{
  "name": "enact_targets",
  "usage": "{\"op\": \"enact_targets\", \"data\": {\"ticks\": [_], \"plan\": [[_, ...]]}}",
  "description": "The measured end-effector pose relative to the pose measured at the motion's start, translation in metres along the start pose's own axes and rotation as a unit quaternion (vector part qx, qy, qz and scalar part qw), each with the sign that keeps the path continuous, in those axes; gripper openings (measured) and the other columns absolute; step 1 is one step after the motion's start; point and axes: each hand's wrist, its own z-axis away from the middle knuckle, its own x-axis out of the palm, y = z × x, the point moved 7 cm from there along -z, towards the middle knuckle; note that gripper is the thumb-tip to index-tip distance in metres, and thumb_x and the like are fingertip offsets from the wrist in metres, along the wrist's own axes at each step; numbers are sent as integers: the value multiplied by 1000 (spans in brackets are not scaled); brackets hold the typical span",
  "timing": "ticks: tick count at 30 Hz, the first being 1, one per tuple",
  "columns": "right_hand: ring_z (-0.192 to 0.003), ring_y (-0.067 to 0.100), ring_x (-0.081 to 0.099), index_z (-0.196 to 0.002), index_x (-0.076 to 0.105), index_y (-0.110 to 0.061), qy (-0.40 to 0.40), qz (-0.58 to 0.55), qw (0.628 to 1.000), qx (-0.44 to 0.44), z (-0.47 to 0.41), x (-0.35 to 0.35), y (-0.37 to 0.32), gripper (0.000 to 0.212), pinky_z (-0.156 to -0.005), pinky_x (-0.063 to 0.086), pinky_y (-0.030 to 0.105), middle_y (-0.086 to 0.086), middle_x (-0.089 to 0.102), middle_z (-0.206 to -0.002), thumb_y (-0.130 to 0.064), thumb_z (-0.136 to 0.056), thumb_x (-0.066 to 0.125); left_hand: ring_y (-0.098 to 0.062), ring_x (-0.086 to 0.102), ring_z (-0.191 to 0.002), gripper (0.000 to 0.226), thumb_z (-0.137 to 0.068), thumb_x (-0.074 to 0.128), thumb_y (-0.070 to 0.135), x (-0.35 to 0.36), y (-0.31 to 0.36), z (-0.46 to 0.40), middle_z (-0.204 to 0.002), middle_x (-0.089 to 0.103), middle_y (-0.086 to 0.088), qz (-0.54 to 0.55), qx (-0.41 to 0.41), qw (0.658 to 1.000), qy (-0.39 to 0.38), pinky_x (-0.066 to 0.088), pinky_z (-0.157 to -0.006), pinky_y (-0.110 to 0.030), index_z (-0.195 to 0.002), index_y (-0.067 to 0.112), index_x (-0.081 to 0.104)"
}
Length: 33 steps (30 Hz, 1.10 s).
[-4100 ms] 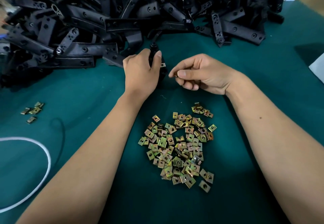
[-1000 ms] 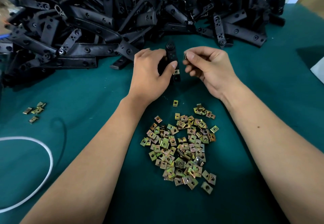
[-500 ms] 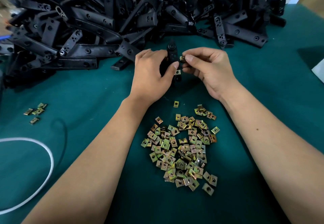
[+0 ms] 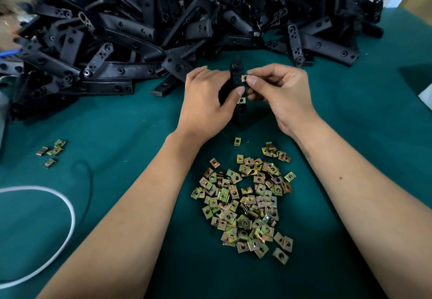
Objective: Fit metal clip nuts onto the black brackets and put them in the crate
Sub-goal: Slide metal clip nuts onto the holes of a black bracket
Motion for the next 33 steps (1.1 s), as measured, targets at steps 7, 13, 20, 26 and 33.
{"op": "enact_targets", "data": {"ticks": [7, 13, 20, 26, 33], "plan": [[-71, 17, 68, -87, 80, -16, -12, -21, 999, 21, -1, 2, 1, 9, -63, 54, 26, 6, 74, -78, -8, -86, 76, -23, 57, -79, 19, -96, 65, 29, 2, 3, -1, -77, 51, 10, -7, 31, 999, -8, 39, -106, -46, -95, 11, 70], [-77, 18, 60, -112, 64, -12, -6, -7, 1000, 8, -2, 0, 1, 28, -75, 52, 30, 2, 70, -74, -4, -88, 75, -24, 55, -76, 24, -97, 65, 30, 3, 5, -3, -73, 47, 8, -21, 38, 999, -10, 39, -106, -46, -89, 7, 68], [-74, 18, 63, -107, 64, -12, -19, 32, 999, -19, -2, 5, -5, 22, -80, 53, 34, -3, 69, -70, -2, -89, 73, -25, 57, -79, 16, -93, 69, 26, 2, 9, -2, -74, 48, 9, -20, 33, 999, -4, 37, -106, -41, -87, 12, 69], [-81, 19, 64, -111, 68, -11, -8, 33, 999, 5, -2, 8, 3, 17, -82, 56, 38, 6, 72, -83, -10, -95, 70, -24, 58, -83, 21, -96, 63, 31, 4, 4, 0, -77, 57, 5, -29, 7, 1000, 10, 33, -110, -36, -95, 11, 71], [-81, 20, 70, -106, 71, -6, -7, -1, 997, 73, -1, 6, 11, 28, -71, 55, 29, 9, 75, -90, -14, -109, 44, -23, 46, -68, 33, -100, 63, 34, -1, -10, 1, -68, 52, 3, -1, -85, 996, 25, 45, -88, -46, -75, 13, 57]]}}
